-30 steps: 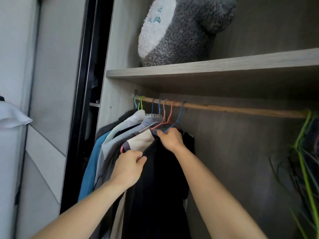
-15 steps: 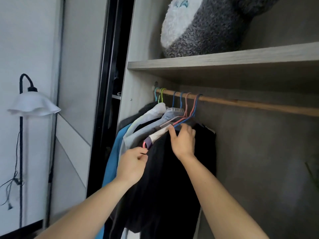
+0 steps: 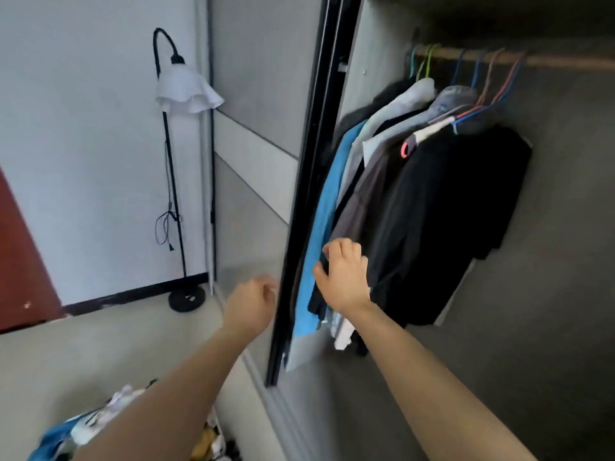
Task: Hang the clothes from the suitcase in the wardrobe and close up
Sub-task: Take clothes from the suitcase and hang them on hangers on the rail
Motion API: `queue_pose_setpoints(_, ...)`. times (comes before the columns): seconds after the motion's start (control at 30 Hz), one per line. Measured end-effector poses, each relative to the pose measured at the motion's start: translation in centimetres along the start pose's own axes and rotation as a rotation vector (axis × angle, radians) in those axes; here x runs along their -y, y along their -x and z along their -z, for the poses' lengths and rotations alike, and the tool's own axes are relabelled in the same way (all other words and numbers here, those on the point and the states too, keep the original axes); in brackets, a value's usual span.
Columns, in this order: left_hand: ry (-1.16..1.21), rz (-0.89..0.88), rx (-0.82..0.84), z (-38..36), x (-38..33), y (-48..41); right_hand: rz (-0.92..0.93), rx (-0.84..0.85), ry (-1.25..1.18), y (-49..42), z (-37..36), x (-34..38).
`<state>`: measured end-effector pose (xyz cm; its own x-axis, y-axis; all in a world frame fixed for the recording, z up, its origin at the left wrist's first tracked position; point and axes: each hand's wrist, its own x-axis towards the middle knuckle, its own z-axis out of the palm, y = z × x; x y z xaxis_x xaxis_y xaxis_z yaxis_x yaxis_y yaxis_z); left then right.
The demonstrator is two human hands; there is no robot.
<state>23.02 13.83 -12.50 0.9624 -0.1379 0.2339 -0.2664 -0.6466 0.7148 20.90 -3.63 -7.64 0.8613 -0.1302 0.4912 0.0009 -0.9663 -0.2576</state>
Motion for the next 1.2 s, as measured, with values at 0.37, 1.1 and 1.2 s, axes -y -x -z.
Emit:
queue_pose_setpoints(0.37, -0.250, 0.399, 0.200, 5.7, 24.4, 18.6, -0.036, 0.778, -0.030, 19.9, -17.0, 13.3)
queue_pose_setpoints(1.1, -0.113, 1.106, 0.533, -21.6, 59.7, 44.3, -0.029, 1.458, 0.113, 53.0, -54.1, 4.9)
queue_pose_setpoints(1.2, -0.071, 1.106, 0.479, -24.7, 63.5, 45.6, -0.128, 1.423, 0.050, 54.7, -58.6, 4.5)
